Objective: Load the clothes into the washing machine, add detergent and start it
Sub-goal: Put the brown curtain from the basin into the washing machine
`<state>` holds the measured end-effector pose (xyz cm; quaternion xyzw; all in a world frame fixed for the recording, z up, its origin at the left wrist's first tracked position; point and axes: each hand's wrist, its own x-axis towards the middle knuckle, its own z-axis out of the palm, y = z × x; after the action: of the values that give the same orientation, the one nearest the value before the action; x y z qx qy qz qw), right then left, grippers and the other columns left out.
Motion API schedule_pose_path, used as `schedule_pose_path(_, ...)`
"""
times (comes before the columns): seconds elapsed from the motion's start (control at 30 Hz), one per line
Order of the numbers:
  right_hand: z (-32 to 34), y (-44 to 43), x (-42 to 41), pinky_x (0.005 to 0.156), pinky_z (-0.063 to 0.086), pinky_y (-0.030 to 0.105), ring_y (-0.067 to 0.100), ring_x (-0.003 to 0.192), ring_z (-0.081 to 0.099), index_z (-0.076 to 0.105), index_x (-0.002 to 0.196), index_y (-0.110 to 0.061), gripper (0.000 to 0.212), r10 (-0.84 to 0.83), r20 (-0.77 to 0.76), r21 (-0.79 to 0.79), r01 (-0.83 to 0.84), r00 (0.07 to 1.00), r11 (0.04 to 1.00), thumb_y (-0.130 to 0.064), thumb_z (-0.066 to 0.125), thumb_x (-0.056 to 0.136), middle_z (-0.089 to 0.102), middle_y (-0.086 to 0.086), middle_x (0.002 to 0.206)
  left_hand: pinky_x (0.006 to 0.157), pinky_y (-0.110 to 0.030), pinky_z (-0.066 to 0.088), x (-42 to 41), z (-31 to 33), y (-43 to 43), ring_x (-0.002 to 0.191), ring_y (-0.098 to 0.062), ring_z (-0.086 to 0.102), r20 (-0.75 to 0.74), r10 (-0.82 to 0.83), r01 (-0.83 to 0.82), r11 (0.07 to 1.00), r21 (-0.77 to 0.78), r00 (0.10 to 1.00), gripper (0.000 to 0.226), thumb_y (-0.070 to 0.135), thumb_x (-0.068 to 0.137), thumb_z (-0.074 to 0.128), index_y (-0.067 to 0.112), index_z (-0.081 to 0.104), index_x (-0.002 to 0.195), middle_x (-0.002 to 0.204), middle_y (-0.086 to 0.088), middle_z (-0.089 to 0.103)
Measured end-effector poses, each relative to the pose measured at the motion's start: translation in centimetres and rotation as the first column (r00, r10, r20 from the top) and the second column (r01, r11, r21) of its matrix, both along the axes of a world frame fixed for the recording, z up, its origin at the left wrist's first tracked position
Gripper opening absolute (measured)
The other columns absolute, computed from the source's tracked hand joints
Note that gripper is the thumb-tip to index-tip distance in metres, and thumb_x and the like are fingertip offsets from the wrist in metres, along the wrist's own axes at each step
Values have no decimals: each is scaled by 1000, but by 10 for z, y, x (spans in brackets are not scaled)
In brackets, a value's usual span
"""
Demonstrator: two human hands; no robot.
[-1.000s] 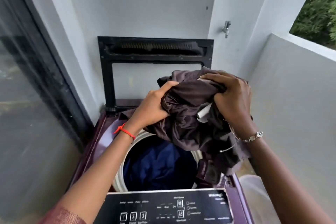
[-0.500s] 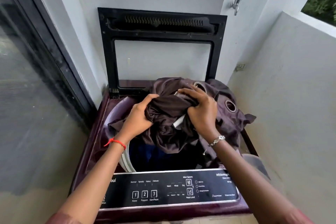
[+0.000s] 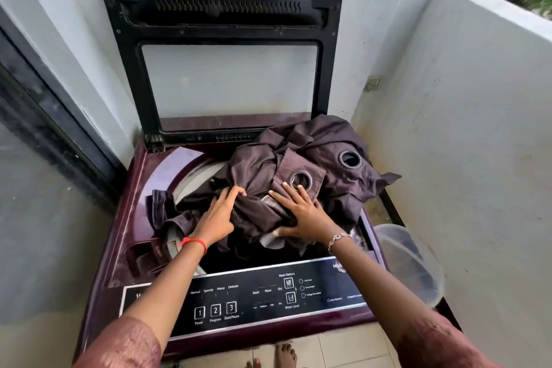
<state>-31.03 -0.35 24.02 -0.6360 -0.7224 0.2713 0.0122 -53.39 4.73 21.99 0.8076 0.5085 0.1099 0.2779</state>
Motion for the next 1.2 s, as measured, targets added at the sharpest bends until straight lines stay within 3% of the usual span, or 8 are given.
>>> schedule_pose_path(0.17,42,22,19,102,43,43,17,122,52,58,123,-29,45,-211,-362,286,324,908,902,-35,68,80,56,0,132,111,-38,28,-5,-2,3,134,-38,26,-74,4,-19,980,-200,997,81,-11,65,52,31,27,130,145,-9,9)
schedule_pose_path(0.23,51,31,43,106,33,54,25,135,34,42,137,-28,64,-296,-201,394,353,934,849,-25,69,78,38,6,145,113,-37,25,-8,0,5,138,-36,19,-92,-22,-4,961,-276,995,89,-7,65,59,30,22,136,146,-10,4)
schedule_pose_path(0.37,48,43,83,99,13,75,39,141,-16,-7,143,-44,122,-423,107,170,403,900,899,-36,83,61,-21,4,155,117,-41,19,-9,0,11,143,-29,6,34,-7,20,912,-410,999,105,7,63,75,46,10,135,151,-4,-1)
schedule_pose_path(0.63,30,68,108,92,25,79,47,137,-17,-22,137,-48,141,-459,115,16,460,881,888,-30,89,51,-39,2,147,118,-47,14,-1,-9,17,146,-23,-4,46,109,-81,909,-409,993,141,42,46,89,50,-16,140,155,0,-13)
schedule_pose_path(0.73,24,81,112,98,31,70,52,137,4,-20,137,-50,141,-426,123,-18,432,896,902,-31,90,49,-35,3,149,117,-52,14,2,-17,21,145,-29,-6,-1,113,-106,926,-363,994,147,53,33,85,56,-20,136,155,-4,-14)
schedule_pose_path(0.87,17,92,107,97,45,47,45,118,50,2,146,-40,116,-379,97,10,379,920,925,-16,80,63,-11,12,156,118,-50,15,3,-23,25,146,-29,-1,28,125,-109,937,-333,992,143,39,41,90,57,-15,136,155,-7,-9)
schedule_pose_path(1.03,13,91,90,78,47,42,41,104,56,52,124,-16,51,-468,40,308,435,883,846,5,47,78,45,19,134,119,-39,15,3,-25,25,146,-23,7,70,144,-115,942,-316,987,139,24,52,91,38,-10,146,157,-9,-6)
schedule_pose_path(1.2,20,81,80,72,44,44,41,96,58,60,113,-12,40,-391,72,449,320,918,834,5,40,83,60,17,107,115,-24,13,0,-19,20,144,-15,11,113,143,-101,943,-316,983,131,14,59,87,24,-8,149,157,-3,0)
